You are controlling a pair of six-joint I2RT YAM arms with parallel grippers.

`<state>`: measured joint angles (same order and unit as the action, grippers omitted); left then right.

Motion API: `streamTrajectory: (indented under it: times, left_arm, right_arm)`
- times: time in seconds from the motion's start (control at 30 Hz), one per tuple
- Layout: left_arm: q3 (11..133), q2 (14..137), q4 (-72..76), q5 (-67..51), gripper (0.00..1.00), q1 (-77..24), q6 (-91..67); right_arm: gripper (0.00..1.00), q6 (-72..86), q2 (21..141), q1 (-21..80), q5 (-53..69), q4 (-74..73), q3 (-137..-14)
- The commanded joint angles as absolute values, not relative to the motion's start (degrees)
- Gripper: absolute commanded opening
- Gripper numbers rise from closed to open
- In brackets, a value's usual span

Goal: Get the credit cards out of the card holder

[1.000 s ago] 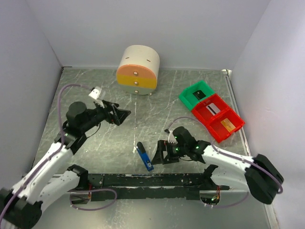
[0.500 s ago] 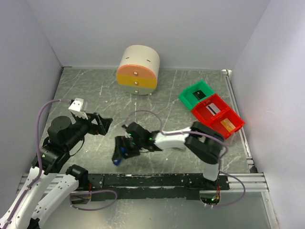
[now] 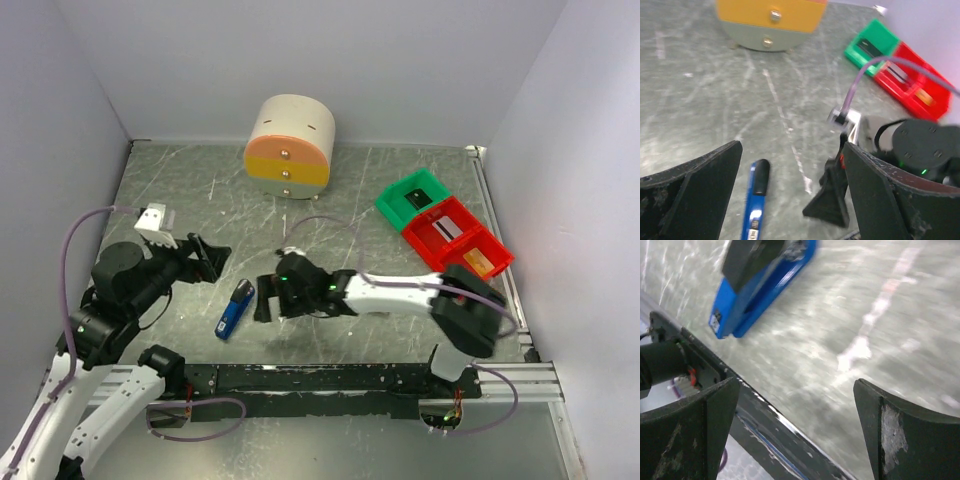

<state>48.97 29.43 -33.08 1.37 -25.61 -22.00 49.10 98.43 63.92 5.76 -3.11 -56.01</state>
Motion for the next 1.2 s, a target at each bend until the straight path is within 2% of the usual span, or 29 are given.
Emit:
streamTrajectory:
  times: [0.0,0.13,0.23,0.33,0.4,0.6,0.93,1.17]
  left_arm:
    - [45.3,34.6,-24.9,-19.5,0.92,-25.8,-24.3]
    - [41.0,45.0,-17.7,-34.6,0.82,-25.9,-27.1]
    - [38.2,51.3,-13.9,-36.3,0.85,-28.5,-29.3]
    - [35.8,56.8,-11.1,-32.0,0.89,-34.6,-31.5]
    - [34.6,61.1,-10.1,-28.7,1.00,-39.0,-32.9]
    - [32.1,72.5,-9.0,-12.6,1.00,-48.0,-39.4]
    - [37.2,83.3,-22.5,11.9,0.99,-45.0,-39.4]
    - [29.9,73.9,-23.4,8.9,0.99,-29.9,-43.3]
  right_arm:
    - [1.00,52.7,83.1,60.5,-13.2,-17.5,-48.9]
    - [1.00,53.8,66.9,52.4,-20.4,-26.4,-43.1]
    - [1.00,50.4,58.9,44.4,-22.1,-31.2,-41.4]
    - [1.00,46.4,55.0,38.4,-23.5,-35.8,-42.6]
    - [1.00,44.6,54.5,36.1,-24.1,-38.2,-44.2]
    - [1.00,43.4,56.8,34.9,-23.1,-40.8,-46.9]
    - [1.00,41.9,57.1,34.5,-24.9,-42.3,-47.5]
    - [1.00,38.1,60.7,28.8,-26.4,-42.5,-48.6]
